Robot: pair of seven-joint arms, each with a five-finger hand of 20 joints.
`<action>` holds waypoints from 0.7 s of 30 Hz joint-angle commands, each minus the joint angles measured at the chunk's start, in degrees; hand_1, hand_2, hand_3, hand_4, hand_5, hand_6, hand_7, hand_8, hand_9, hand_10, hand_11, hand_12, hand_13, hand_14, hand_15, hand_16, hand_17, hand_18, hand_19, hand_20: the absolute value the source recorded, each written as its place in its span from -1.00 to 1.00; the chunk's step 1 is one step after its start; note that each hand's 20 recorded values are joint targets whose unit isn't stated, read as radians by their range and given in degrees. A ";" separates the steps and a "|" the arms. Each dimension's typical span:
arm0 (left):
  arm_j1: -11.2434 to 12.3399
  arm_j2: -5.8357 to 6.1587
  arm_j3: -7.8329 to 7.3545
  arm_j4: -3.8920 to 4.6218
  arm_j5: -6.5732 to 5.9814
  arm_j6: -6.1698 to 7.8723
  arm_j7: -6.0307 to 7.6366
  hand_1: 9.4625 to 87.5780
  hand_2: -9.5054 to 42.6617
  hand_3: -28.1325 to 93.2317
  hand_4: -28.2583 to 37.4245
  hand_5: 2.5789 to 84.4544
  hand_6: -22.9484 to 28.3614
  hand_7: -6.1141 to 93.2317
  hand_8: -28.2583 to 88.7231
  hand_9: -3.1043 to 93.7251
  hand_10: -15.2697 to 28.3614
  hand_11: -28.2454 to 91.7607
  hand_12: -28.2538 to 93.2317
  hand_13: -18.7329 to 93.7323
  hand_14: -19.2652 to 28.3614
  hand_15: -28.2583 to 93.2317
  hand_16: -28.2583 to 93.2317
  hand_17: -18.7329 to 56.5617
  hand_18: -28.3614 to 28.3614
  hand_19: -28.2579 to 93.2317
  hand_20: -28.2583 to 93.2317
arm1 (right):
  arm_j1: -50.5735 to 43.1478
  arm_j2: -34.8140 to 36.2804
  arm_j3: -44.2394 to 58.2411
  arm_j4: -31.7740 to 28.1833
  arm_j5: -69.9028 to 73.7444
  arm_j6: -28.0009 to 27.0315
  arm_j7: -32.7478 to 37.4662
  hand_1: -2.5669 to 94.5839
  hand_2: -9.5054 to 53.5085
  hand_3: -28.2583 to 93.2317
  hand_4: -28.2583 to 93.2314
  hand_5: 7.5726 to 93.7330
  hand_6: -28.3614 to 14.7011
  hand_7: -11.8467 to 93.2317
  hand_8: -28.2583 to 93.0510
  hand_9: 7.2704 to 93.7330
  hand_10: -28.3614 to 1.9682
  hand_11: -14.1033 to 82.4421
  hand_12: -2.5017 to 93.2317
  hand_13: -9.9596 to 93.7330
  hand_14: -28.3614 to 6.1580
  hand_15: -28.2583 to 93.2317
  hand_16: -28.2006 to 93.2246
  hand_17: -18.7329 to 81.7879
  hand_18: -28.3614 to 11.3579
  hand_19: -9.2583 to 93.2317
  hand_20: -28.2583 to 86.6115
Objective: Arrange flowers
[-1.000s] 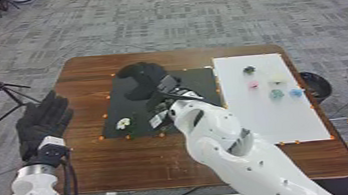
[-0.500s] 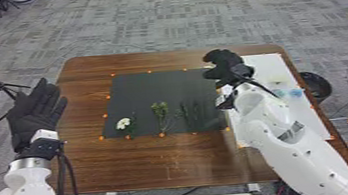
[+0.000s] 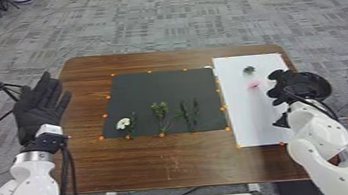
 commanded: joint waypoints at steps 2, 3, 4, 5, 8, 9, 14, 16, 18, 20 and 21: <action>-1.31 -0.69 1.33 0.70 0.08 -0.66 -0.82 -0.65 -0.04 0.59 -1.00 -0.16 0.07 -0.71 -0.67 -0.44 0.17 -0.34 -0.43 -0.37 0.08 -0.40 -0.59 -0.59 0.30 -0.28 -0.36 | -0.49 -0.84 -0.63 2.27 -0.26 -0.78 0.97 -0.03 -1.00 0.83 -1.00 -0.10 0.11 -0.52 -0.71 -0.07 -0.06 -0.43 -0.69 0.40 0.00 0.70 -0.03 -0.06 -0.72 0.67 0.06; -1.85 -0.81 1.88 1.33 0.16 -1.74 -0.48 -0.65 -0.04 0.59 -1.00 -0.16 0.07 -0.72 -0.67 -0.44 0.17 -0.34 -0.43 -0.37 0.07 -0.40 -0.59 -0.59 0.30 -0.28 -0.36 | -0.44 -0.95 -0.66 2.60 -0.57 -1.20 1.17 -0.03 -1.00 0.83 -1.00 -0.10 0.10 -0.53 -0.71 -0.07 -0.06 -0.43 -0.69 0.40 0.00 0.71 -0.04 -0.06 -0.72 0.67 0.06; -2.48 -0.91 2.50 1.77 -0.09 -2.38 -0.24 -0.66 -0.04 0.59 -1.00 -0.16 0.07 -0.72 -0.67 -0.45 0.16 -0.35 -0.43 -0.37 0.07 -0.41 -0.59 -0.60 0.30 -0.28 -0.36 | -0.37 -1.03 -0.77 3.06 -0.82 -0.97 1.33 -0.03 -1.00 0.82 -1.00 -0.10 0.10 -0.53 -0.71 -0.07 -0.05 -0.42 -0.69 0.40 0.00 0.71 -0.05 -0.06 -0.72 0.67 0.06; -3.07 -1.06 2.99 2.09 -0.15 -2.96 -0.26 -0.66 -0.06 0.59 -1.00 -0.18 0.06 -0.72 -0.67 -0.46 0.15 -0.35 -0.43 -0.38 0.06 -0.41 -0.59 -0.60 0.30 -0.28 -0.36 | -0.27 -1.20 -0.81 3.41 -0.69 -0.66 1.66 -0.03 -1.00 0.82 -1.00 -0.10 0.10 -0.53 -0.71 -0.07 -0.05 -0.42 -0.69 0.40 0.00 0.71 -0.05 -0.05 -0.72 0.67 0.06; -4.43 -1.42 4.34 2.86 0.62 -4.74 -1.13 -0.66 -0.10 0.59 -1.00 -0.23 0.05 -0.74 -0.66 -0.49 0.12 -0.38 -0.44 -0.39 0.03 -0.45 -0.59 -0.60 0.30 -0.30 -0.36 | 0.04 -1.62 -1.18 4.22 -1.30 1.19 3.01 -0.01 -1.00 0.82 -1.00 -0.10 0.11 -0.52 -0.71 -0.07 -0.05 -0.42 -0.69 0.40 0.02 0.71 -0.06 -0.05 -0.72 0.67 0.06; -4.95 -1.48 4.85 2.97 0.55 -4.63 -1.47 -0.66 -0.10 0.58 -1.00 -0.24 0.04 -0.74 -0.66 -0.50 0.11 -0.38 -0.44 -0.40 0.03 -0.46 -0.58 -0.60 0.29 -0.31 -0.36 | 0.22 -1.60 -1.40 4.35 -1.52 1.69 3.53 0.00 -1.00 0.81 -1.00 -0.09 0.11 -0.52 -0.71 -0.07 -0.05 -0.42 -0.69 0.40 0.03 0.71 -0.06 -0.04 -0.71 0.68 0.06; -6.43 -1.99 6.46 3.49 0.81 -4.19 -2.44 -0.64 -0.09 0.55 -1.00 -0.24 0.04 -0.74 -0.66 -0.51 0.10 -0.39 -0.43 -0.40 0.02 -0.48 -0.56 -0.60 0.28 -0.33 -0.35 | 2.31 -1.48 -2.53 5.56 -0.71 2.77 4.16 0.02 -1.00 0.81 -1.00 -0.07 0.12 -0.51 -0.72 -0.05 -0.04 -0.41 -0.69 0.42 0.06 0.71 -0.03 -0.03 -0.72 0.70 0.06; -6.54 -2.11 6.76 3.35 0.74 -3.97 -2.72 -0.64 -0.09 0.55 -1.00 -0.24 0.04 -0.74 -0.66 -0.51 0.11 -0.39 -0.43 -0.40 0.02 -0.48 -0.56 -0.60 0.28 -0.33 -0.35 | 2.83 -1.35 -2.85 6.00 -1.78 3.40 3.97 0.02 -1.00 0.81 -1.00 -0.05 0.15 -0.50 -0.72 -0.04 -0.01 -0.40 -0.69 0.43 0.07 0.71 -0.03 -0.02 -0.72 0.70 0.07; -6.52 -2.34 6.83 3.32 1.01 -3.99 -3.09 -0.64 -0.08 0.55 -1.00 -0.24 0.05 -0.74 -0.66 -0.51 0.11 -0.39 -0.42 -0.40 0.03 -0.48 -0.56 -0.60 0.29 -0.32 -0.35 | 3.18 -1.10 -3.31 6.07 -2.02 4.58 4.68 0.03 -1.00 0.81 -1.00 -0.04 0.16 -0.50 -0.72 -0.04 0.01 -0.40 -0.70 0.44 0.06 0.70 -0.03 -0.02 -0.72 0.71 0.07; -6.16 -2.47 6.52 3.00 0.89 -3.79 -3.04 -0.64 -0.08 0.55 -1.00 -0.24 0.05 -0.74 -0.66 -0.51 0.11 -0.39 -0.42 -0.40 0.03 -0.48 -0.56 -0.60 0.29 -0.32 -0.35 | 4.17 -1.12 -3.78 6.80 -1.97 3.97 4.64 0.03 -1.00 0.81 -1.00 -0.03 0.17 -0.49 -0.73 -0.03 0.01 -0.40 -0.70 0.44 0.07 0.70 -0.02 -0.01 -0.72 0.71 0.07; -5.88 -2.58 6.22 2.80 1.00 -3.81 -3.05 -0.64 -0.07 0.55 -1.00 -0.23 0.05 -0.74 -0.66 -0.51 0.11 -0.39 -0.42 -0.40 0.03 -0.47 -0.55 -0.60 0.29 -0.32 -0.35 | 4.85 -1.00 -4.16 7.28 -1.50 3.27 4.79 0.03 -1.00 0.81 -1.00 -0.03 0.17 -0.49 -0.73 -0.03 0.01 -0.40 -0.70 0.44 0.07 0.70 -0.02 -0.01 -0.72 0.71 0.07</action>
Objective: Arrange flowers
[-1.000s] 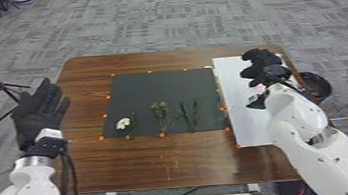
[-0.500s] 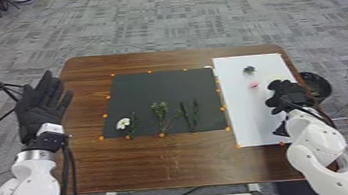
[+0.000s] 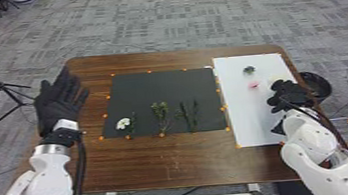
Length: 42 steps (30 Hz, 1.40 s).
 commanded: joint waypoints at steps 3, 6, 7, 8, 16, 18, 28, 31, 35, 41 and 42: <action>1.55 -1.84 -1.47 -1.77 0.94 1.90 -0.67 -0.64 -0.07 0.55 -1.00 -0.23 0.06 -0.74 -0.65 -0.50 0.11 -0.39 -0.42 -0.40 0.04 -0.47 -0.55 -0.60 0.29 -0.32 -0.35 | 4.84 0.62 -1.55 3.63 1.10 -1.01 0.90 0.02 -1.00 0.80 -1.00 -0.03 0.17 -0.50 -0.73 -0.03 0.01 -0.40 -0.70 0.45 0.05 0.70 -0.03 -0.01 -0.72 0.71 0.07; 2.25 -2.32 -2.87 -2.69 1.46 2.34 0.18 -0.65 -0.07 0.55 -1.00 -0.22 0.06 -0.74 -0.65 -0.50 0.13 -0.38 -0.42 -0.39 0.05 -0.46 -0.55 -0.61 0.30 -0.31 -0.35 | 5.95 0.68 -1.88 4.90 1.12 -2.18 1.56 0.02 -1.00 0.79 -1.00 -0.03 0.17 -0.50 -0.73 -0.03 0.03 -0.40 -0.70 0.44 0.05 0.70 -0.04 -0.01 -0.72 0.71 0.06; 2.86 -2.11 -3.08 -3.06 1.48 2.20 0.71 -0.65 -0.07 0.56 -1.00 -0.22 0.06 -0.73 -0.65 -0.50 0.13 -0.37 -0.42 -0.39 0.05 -0.46 -0.55 -0.61 0.30 -0.31 -0.35 | 6.12 0.76 -2.03 5.08 0.89 -2.22 1.96 0.02 -1.00 0.79 -1.00 -0.03 0.18 -0.49 -0.73 -0.02 0.03 -0.39 -0.70 0.44 0.05 0.70 -0.04 -0.01 -0.72 0.71 0.06; 3.18 -2.11 -3.45 -3.29 1.44 2.33 0.85 -0.65 -0.07 0.56 -1.00 -0.22 0.07 -0.73 -0.66 -0.49 0.13 -0.37 -0.42 -0.39 0.05 -0.46 -0.55 -0.60 0.30 -0.31 -0.35 | 6.26 0.74 -2.04 5.27 0.43 -2.47 1.96 0.03 -1.00 0.79 -1.00 -0.02 0.18 -0.49 -0.73 0.01 0.04 -0.39 -0.70 0.44 0.05 0.70 -0.05 -0.01 -0.72 0.71 0.06; 4.17 -2.68 -5.05 -3.58 2.41 1.05 0.39 -0.66 -0.09 0.58 -1.00 -0.21 0.07 -0.73 -0.66 -0.48 0.14 -0.37 -0.43 -0.38 0.06 -0.45 -0.56 -0.61 0.31 -0.30 -0.35 | 5.89 0.63 -2.40 5.66 0.27 -3.70 3.64 0.18 -1.00 0.73 -1.00 0.18 0.27 -0.38 -0.75 0.24 0.07 -0.27 -0.61 0.45 0.18 0.65 0.07 0.00 -0.71 0.72 0.08; 4.45 -2.84 -5.36 -3.80 2.25 1.24 0.13 -0.65 -0.09 0.58 -1.00 -0.21 0.07 -0.73 -0.66 -0.48 0.14 -0.37 -0.43 -0.38 0.07 -0.45 -0.56 -0.61 0.31 -0.30 -0.35 | 5.73 0.67 -2.77 6.01 0.07 -4.02 3.21 0.19 -1.00 0.72 -1.00 0.22 0.29 -0.33 -0.75 0.29 0.08 -0.22 -0.58 0.46 0.21 0.64 0.09 0.01 -0.71 0.72 0.08; 5.76 -3.25 -6.25 -4.34 1.75 1.67 0.78 -0.65 -0.09 0.59 -1.00 -0.21 0.07 -0.73 -0.65 -0.44 0.19 -0.35 -0.41 -0.34 0.13 -0.41 -0.56 -0.62 0.34 -0.28 -0.35 | 4.79 0.52 -4.13 6.87 -1.85 -2.05 2.45 0.33 -1.00 0.61 -1.00 0.33 0.35 0.05 -0.50 0.61 0.34 -0.36 -0.04 0.52 0.22 0.64 0.14 0.04 -0.69 0.72 0.12; 6.00 -3.38 -6.46 -4.35 1.84 1.49 0.49 -0.65 -0.10 0.59 -1.00 -0.21 0.07 -0.73 -0.65 -0.44 0.19 -0.35 -0.41 -0.33 0.15 -0.40 -0.56 -0.62 0.34 -0.27 -0.35 | 4.22 0.86 -4.15 6.56 -2.71 -0.02 2.33 0.35 -1.00 0.63 -1.00 0.40 0.38 0.06 -0.52 0.66 0.35 -0.27 0.07 0.54 0.20 0.67 0.16 0.05 -0.69 0.72 0.13; 7.04 -3.84 -7.39 -4.68 1.84 1.79 0.64 -0.65 -0.10 0.59 -1.00 -0.21 0.07 -0.73 -0.65 -0.44 0.19 -0.35 -0.41 -0.33 0.16 -0.40 -0.55 -0.62 0.35 -0.27 -0.35 | 3.94 1.42 -4.17 5.41 -2.12 3.71 2.12 0.35 -1.00 0.65 -1.00 0.42 0.38 0.06 -0.51 0.67 0.36 -0.25 0.11 0.55 0.19 0.68 0.16 0.06 -0.69 0.73 0.14; 8.45 -3.35 -8.48 -5.06 1.54 3.91 1.22 -0.65 -0.09 0.59 -1.00 -0.21 0.06 -0.73 -0.66 -0.43 0.19 -0.35 -0.41 -0.32 0.17 -0.39 -0.55 -0.62 0.35 -0.27 -0.35 | 3.76 2.62 -4.10 1.21 -1.11 8.67 2.08 0.35 -1.00 0.67 -1.00 0.44 0.38 0.05 -0.51 0.68 0.35 -0.26 0.11 0.55 0.20 0.67 0.18 0.06 -0.69 0.72 0.14; 8.47 -3.29 -8.58 -4.91 1.31 3.72 1.06 -0.64 -0.09 0.59 -1.00 -0.22 0.05 -0.72 -0.66 -0.43 0.19 -0.35 -0.41 -0.32 0.18 -0.39 -0.55 -0.62 0.35 -0.27 -0.35 | 3.56 2.72 -3.75 -0.09 1.02 8.46 1.68 0.35 -1.00 0.67 -1.00 0.44 0.38 0.05 -0.50 0.69 0.35 -0.26 0.11 0.55 0.20 0.67 0.19 0.06 -0.69 0.72 0.14</action>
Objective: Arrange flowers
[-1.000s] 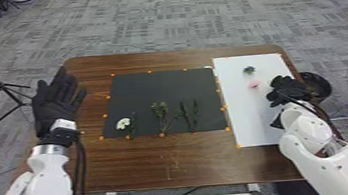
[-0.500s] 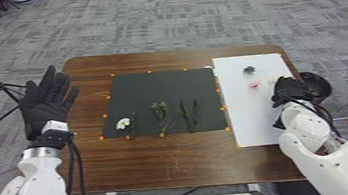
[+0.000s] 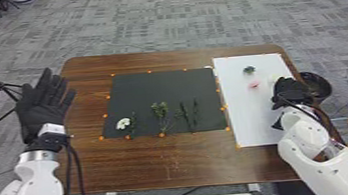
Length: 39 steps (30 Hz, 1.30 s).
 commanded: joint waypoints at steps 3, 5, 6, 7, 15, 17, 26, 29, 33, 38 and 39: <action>2.88 -0.08 -1.64 -0.42 -0.38 1.91 0.97 -0.64 -0.09 0.58 -1.00 -0.24 0.03 -0.71 -0.66 -0.43 0.19 -0.35 -0.41 -0.32 0.18 -0.38 -0.55 -0.62 0.36 -0.26 -0.35 | -0.85 1.69 -0.05 -7.52 2.04 3.93 -2.25 0.34 -1.00 0.67 -1.00 0.45 0.38 0.04 -0.50 0.69 0.35 -0.26 0.12 0.54 0.20 0.67 0.20 0.06 -0.68 0.72 0.14; 3.37 -0.16 -2.21 -0.44 -0.41 1.85 0.98 -0.64 -0.09 0.58 -1.00 -0.23 0.03 -0.71 -0.66 -0.43 0.19 -0.35 -0.41 -0.31 0.18 -0.38 -0.55 -0.62 0.36 -0.26 -0.35 | -0.56 1.79 -1.17 -9.00 2.02 4.46 -3.19 0.35 -1.00 0.67 -1.00 0.45 0.38 0.04 -0.50 0.69 0.35 -0.26 0.12 0.54 0.20 0.66 0.20 0.06 -0.68 0.72 0.14; 3.78 -0.13 -2.57 -0.51 -0.39 1.96 1.00 -0.64 -0.08 0.58 -1.00 -0.23 0.04 -0.71 -0.66 -0.43 0.19 -0.35 -0.41 -0.31 0.18 -0.38 -0.56 -0.62 0.36 -0.26 -0.35 | -0.37 1.64 -1.71 -9.59 2.31 4.75 -4.19 0.35 -1.00 0.67 -1.00 0.45 0.38 0.04 -0.50 0.69 0.35 -0.26 0.12 0.54 0.20 0.66 0.20 0.06 -0.68 0.72 0.14; 4.31 0.00 -2.98 -0.63 -0.52 2.09 1.21 -0.63 -0.08 0.58 -1.00 -0.23 0.04 -0.70 -0.66 -0.43 0.19 -0.35 -0.41 -0.31 0.18 -0.37 -0.56 -0.62 0.36 -0.26 -0.35 | 0.12 1.46 -2.40 -9.99 2.65 5.05 -5.51 0.34 -1.00 0.67 -1.00 0.45 0.38 0.04 -0.50 0.68 0.35 -0.26 0.13 0.54 0.21 0.66 0.21 0.06 -0.68 0.72 0.14; 8.84 -0.11 -6.16 -1.37 -1.29 3.62 1.68 -0.64 0.00 0.52 -1.00 -0.22 0.05 -0.71 -0.67 -0.42 0.20 -0.35 -0.41 -0.31 0.18 -0.37 -0.56 -0.62 0.36 -0.26 -0.35 | 11.74 -4.32 -12.48 -8.36 6.15 6.41 -9.90 0.34 -1.00 0.67 -1.00 0.44 0.39 0.04 -0.50 0.68 0.36 -0.27 0.13 0.54 0.23 0.65 0.22 0.05 -0.66 0.71 0.14; 9.65 -0.49 -6.69 -1.47 -2.11 3.88 2.33 -0.63 0.02 0.51 -1.00 -0.22 0.06 -0.71 -0.66 -0.42 0.20 -0.35 -0.41 -0.31 0.18 -0.37 -0.56 -0.62 0.36 -0.26 -0.35 | 15.12 -6.33 -15.13 -7.13 8.30 6.11 -12.15 0.34 -1.00 0.67 -1.00 0.44 0.39 0.04 -0.50 0.68 0.36 -0.27 0.12 0.54 0.23 0.65 0.22 0.05 -0.66 0.71 0.14; 11.79 -1.52 -7.54 -2.24 -2.85 4.40 3.16 -0.64 0.07 0.48 -1.00 -0.21 0.07 -0.71 -0.66 -0.42 0.21 -0.35 -0.41 -0.31 0.19 -0.36 -0.57 -0.62 0.36 -0.26 -0.35 | 27.24 -14.27 -24.42 2.63 10.72 9.20 -23.90 0.34 -1.00 0.66 -1.00 0.43 0.41 0.04 -0.52 0.68 0.39 -0.28 0.12 0.54 0.26 0.64 0.23 0.04 -0.62 0.70 0.15; 11.97 -1.94 -7.20 -2.32 -3.09 4.36 3.27 -0.60 0.10 0.42 -1.00 -0.20 0.07 -0.71 -0.66 -0.42 0.21 -0.34 -0.41 -0.31 0.19 -0.35 -0.57 -0.62 0.36 -0.26 -0.35 | 30.69 -15.67 -27.09 6.46 11.15 7.01 -28.78 0.34 -1.00 0.65 -1.00 0.42 0.42 0.05 -0.52 0.68 0.39 -0.28 0.12 0.53 0.27 0.64 0.23 0.04 -0.60 0.69 0.15; 12.71 -2.28 -7.11 -2.78 -3.51 4.32 3.21 -0.60 0.14 0.39 -1.00 -0.20 0.08 -0.71 -0.66 -0.41 0.22 -0.34 -0.41 -0.31 0.19 -0.35 -0.57 -0.62 0.36 -0.25 -0.35 | 32.80 -18.06 -30.01 8.91 9.84 5.13 -30.77 0.34 -1.00 0.65 -1.00 0.40 0.46 0.07 -0.55 0.69 0.41 -0.29 0.12 0.52 0.30 0.63 0.24 0.02 -0.55 0.66 0.15; 10.88 -1.89 -5.50 -2.20 -3.80 3.72 2.56 -0.73 0.21 0.52 -1.00 -0.19 0.08 -0.71 -0.66 -0.41 0.22 -0.34 -0.41 -0.31 0.19 -0.35 -0.57 -0.62 0.36 -0.25 -0.35 | 33.51 -20.97 -32.47 11.21 9.38 3.13 -30.90 0.34 -1.00 0.64 -1.00 0.39 0.50 0.09 -0.58 0.70 0.45 -0.31 0.10 0.49 0.35 0.59 0.27 0.00 -0.51 0.61 0.14; 10.45 -1.78 -5.19 -2.06 -3.65 3.67 2.32 -0.73 0.21 0.52 -1.00 -0.19 0.08 -0.71 -0.66 -0.40 0.22 -0.34 -0.41 -0.31 0.19 -0.35 -0.57 -0.62 0.36 -0.25 -0.35 | 33.61 -21.53 -33.04 11.79 9.30 2.66 -30.79 0.34 -1.00 0.64 -1.00 0.39 0.50 0.09 -0.59 0.70 0.45 -0.31 0.10 0.49 0.36 0.59 0.27 0.00 -0.51 0.60 0.14</action>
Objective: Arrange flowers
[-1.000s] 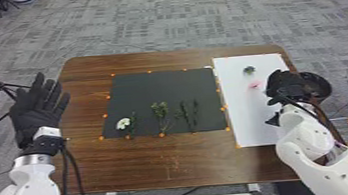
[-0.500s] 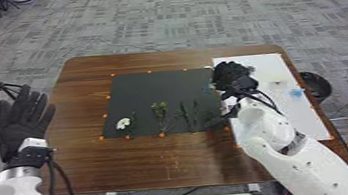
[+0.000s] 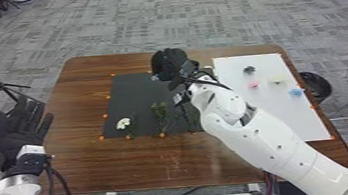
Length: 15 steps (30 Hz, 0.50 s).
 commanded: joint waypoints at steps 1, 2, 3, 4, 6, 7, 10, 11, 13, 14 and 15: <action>-1.27 -0.04 2.38 0.32 -0.32 -0.39 -0.33 -0.73 0.21 0.52 -1.00 -0.19 0.08 -0.71 -0.66 -0.40 0.22 -0.34 -0.41 -0.31 0.19 -0.35 -0.57 -0.62 0.36 -0.25 -0.35 | 1.66 -5.53 -2.91 2.39 -1.95 -3.08 -0.61 0.34 -1.00 0.64 -1.00 0.39 0.51 0.09 -0.59 0.71 0.46 -0.32 0.10 0.49 0.37 0.58 0.27 0.00 -0.51 0.60 0.14; -1.42 0.13 2.50 0.34 -0.16 -0.41 -0.52 -0.72 0.21 0.52 -1.00 -0.19 0.08 -0.71 -0.66 -0.40 0.22 -0.33 -0.41 -0.31 0.19 -0.35 -0.57 -0.62 0.36 -0.25 -0.35 | 1.53 -6.15 -3.29 2.72 -2.38 -3.75 -0.41 0.34 -1.00 0.64 -1.00 0.39 0.51 0.09 -0.59 0.71 0.46 -0.32 0.10 0.49 0.37 0.58 0.28 0.00 -0.51 0.59 0.14; -1.84 0.31 2.67 0.51 0.05 -0.50 -0.76 -0.72 0.21 0.51 -1.00 -0.19 0.08 -0.71 -0.66 -0.40 0.22 -0.33 -0.41 -0.31 0.19 -0.35 -0.57 -0.62 0.36 -0.25 -0.35 | 1.44 -6.78 -3.56 2.98 -2.61 -4.29 -0.29 0.34 -1.00 0.64 -1.00 0.39 0.51 0.09 -0.59 0.71 0.46 -0.32 0.10 0.49 0.37 0.58 0.28 0.00 -0.51 0.59 0.14; -0.22 0.68 2.26 -0.62 -0.07 -0.57 -0.19 -0.73 0.21 0.52 -1.00 -0.19 0.09 -0.70 -0.66 -0.40 0.22 -0.33 -0.41 -0.31 0.19 -0.35 -0.57 -0.62 0.36 -0.25 -0.35 | 0.96 -6.50 -4.50 1.30 -2.40 -4.59 1.06 0.34 -1.00 0.65 -1.00 0.39 0.51 0.09 -0.59 0.71 0.46 -0.32 0.10 0.49 0.37 0.57 0.28 -0.01 -0.51 0.59 0.14; 0.47 0.95 2.45 -1.06 -0.55 -0.38 0.63 -0.75 0.23 0.55 -1.00 -0.18 0.09 -0.70 -0.66 -0.40 0.22 -0.33 -0.41 -0.31 0.19 -0.34 -0.58 -0.61 0.35 -0.25 -0.35 | 1.17 -7.53 -5.84 1.28 -2.56 -4.51 1.42 0.34 -1.00 0.64 -1.00 0.39 0.51 0.09 -0.59 0.71 0.46 -0.32 0.10 0.49 0.38 0.57 0.28 -0.01 -0.51 0.59 0.14; -0.03 1.00 2.81 -0.80 -0.62 -0.27 0.47 -0.75 0.23 0.55 -1.00 -0.18 0.09 -0.70 -0.66 -0.40 0.23 -0.33 -0.41 -0.31 0.19 -0.34 -0.58 -0.61 0.34 -0.25 -0.35 | 1.55 -9.22 -5.09 3.86 -3.33 -4.49 -0.89 0.34 -1.00 0.65 -1.00 0.39 0.51 0.09 -0.59 0.71 0.47 -0.32 0.10 0.49 0.38 0.57 0.28 -0.01 -0.51 0.59 0.13; -2.54 1.09 3.94 0.49 -0.37 -0.20 -0.80 -0.74 0.24 0.55 -1.00 -0.18 0.09 -0.70 -0.66 -0.40 0.23 -0.33 -0.42 -0.31 0.19 -0.34 -0.58 -0.61 0.33 -0.26 -0.35 | 2.62 -10.92 -6.64 6.16 -3.61 -3.59 -1.06 0.34 -1.00 0.65 -1.00 0.39 0.51 0.09 -0.59 0.71 0.47 -0.33 0.10 0.49 0.39 0.56 0.28 -0.01 -0.52 0.58 0.13; -2.97 1.26 4.25 0.65 -0.38 -0.25 -0.83 -0.74 0.24 0.54 -1.00 -0.18 0.09 -0.70 -0.66 -0.40 0.23 -0.33 -0.42 -0.31 0.19 -0.34 -0.58 -0.60 0.33 -0.26 -0.35 | 2.43 -11.38 -6.54 6.67 -4.37 -4.17 -1.18 0.33 -1.00 0.64 -1.00 0.39 0.51 0.09 -0.59 0.71 0.47 -0.33 0.10 0.49 0.38 0.56 0.28 -0.01 -0.51 0.58 0.13; -4.32 1.51 4.78 1.23 -0.35 -0.19 -0.80 -0.73 0.24 0.53 -1.00 -0.18 0.09 -0.70 -0.67 -0.40 0.24 -0.33 -0.42 -0.31 0.19 -0.34 -0.58 -0.60 0.33 -0.26 -0.35 | 2.66 -12.40 -6.53 8.39 -5.02 -4.75 -1.56 0.33 -1.00 0.64 -1.00 0.38 0.51 0.09 -0.59 0.71 0.48 -0.33 0.10 0.49 0.39 0.56 0.28 -0.01 -0.51 0.58 0.13; -4.22 1.76 4.77 1.14 -0.37 -0.29 -0.53 -0.72 0.23 0.52 -1.00 -0.18 0.09 -0.70 -0.67 -0.40 0.24 -0.33 -0.42 -0.31 0.19 -0.34 -0.58 -0.60 0.33 -0.26 -0.35 | 2.81 -12.26 -7.23 8.26 -4.82 -4.69 -0.85 0.33 -1.00 0.64 -1.00 0.38 0.50 0.09 -0.59 0.70 0.48 -0.33 0.10 0.49 0.39 0.56 0.27 -0.01 -0.52 0.58 0.13; -4.17 2.05 4.81 1.11 -0.56 -0.15 -0.08 -0.72 0.23 0.52 -1.00 -0.18 0.09 -0.70 -0.67 -0.40 0.24 -0.33 -0.42 -0.31 0.19 -0.34 -0.58 -0.60 0.33 -0.26 -0.35 | 2.91 -12.39 -7.67 8.44 -5.07 -4.49 -0.60 0.33 -1.00 0.64 -1.00 0.37 0.50 0.09 -0.60 0.69 0.47 -0.33 0.10 0.49 0.39 0.55 0.27 -0.01 -0.52 0.57 0.13</action>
